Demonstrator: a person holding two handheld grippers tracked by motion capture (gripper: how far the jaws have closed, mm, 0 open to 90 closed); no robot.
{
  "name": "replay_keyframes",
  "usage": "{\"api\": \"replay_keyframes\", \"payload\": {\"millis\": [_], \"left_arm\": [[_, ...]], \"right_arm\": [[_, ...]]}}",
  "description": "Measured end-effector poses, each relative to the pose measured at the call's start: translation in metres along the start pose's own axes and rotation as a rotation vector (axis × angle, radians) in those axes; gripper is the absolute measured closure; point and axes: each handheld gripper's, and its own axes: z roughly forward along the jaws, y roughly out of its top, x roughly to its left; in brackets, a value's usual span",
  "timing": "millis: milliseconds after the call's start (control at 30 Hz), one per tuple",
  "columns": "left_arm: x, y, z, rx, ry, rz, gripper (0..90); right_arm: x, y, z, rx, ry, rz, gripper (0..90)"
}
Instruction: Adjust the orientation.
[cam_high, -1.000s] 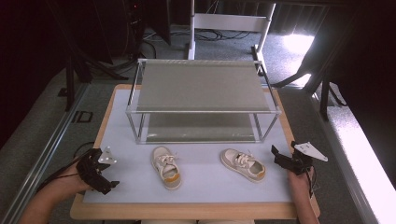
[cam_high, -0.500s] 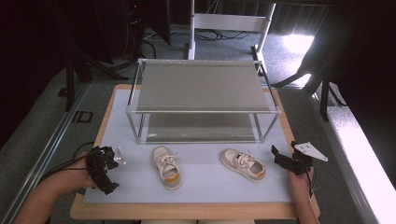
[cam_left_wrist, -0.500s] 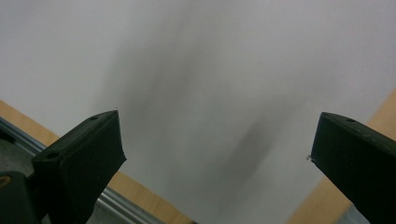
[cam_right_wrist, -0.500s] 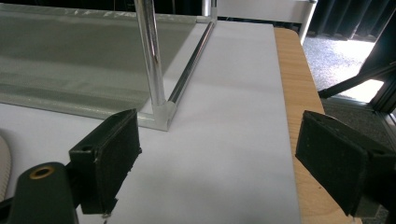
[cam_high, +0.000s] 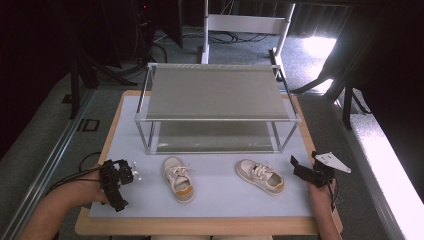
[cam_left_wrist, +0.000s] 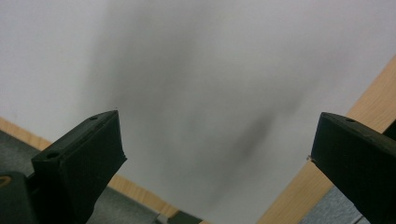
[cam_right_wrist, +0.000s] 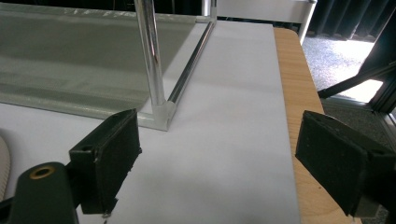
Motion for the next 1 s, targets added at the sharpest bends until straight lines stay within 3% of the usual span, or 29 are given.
{"api": "replay_keyframes", "payload": {"millis": [133,267,333,633,1000], "left_arm": [[-0.001,0.005,-0.002,-0.013,-0.033,-0.01,4.5],[-0.002,0.012,-0.006,-0.027,-0.029,-0.005,4.7],[-0.003,0.016,-0.008,-0.04,-0.048,-0.001,4.7],[-0.012,0.039,-0.021,-0.087,-0.059,0.055,4.7],[-0.027,0.069,-0.042,-0.165,-0.107,0.113,5.7]], "right_arm": [[0.0,0.0,0.0,0.002,0.0,-0.001,13.3],[0.0,0.0,0.0,0.003,0.0,-0.002,13.3],[0.0,0.0,0.0,0.002,0.001,-0.001,13.3],[0.0,0.0,0.0,0.003,0.003,0.001,13.3],[0.001,0.0,0.0,0.002,0.003,-0.006,13.3]]}}
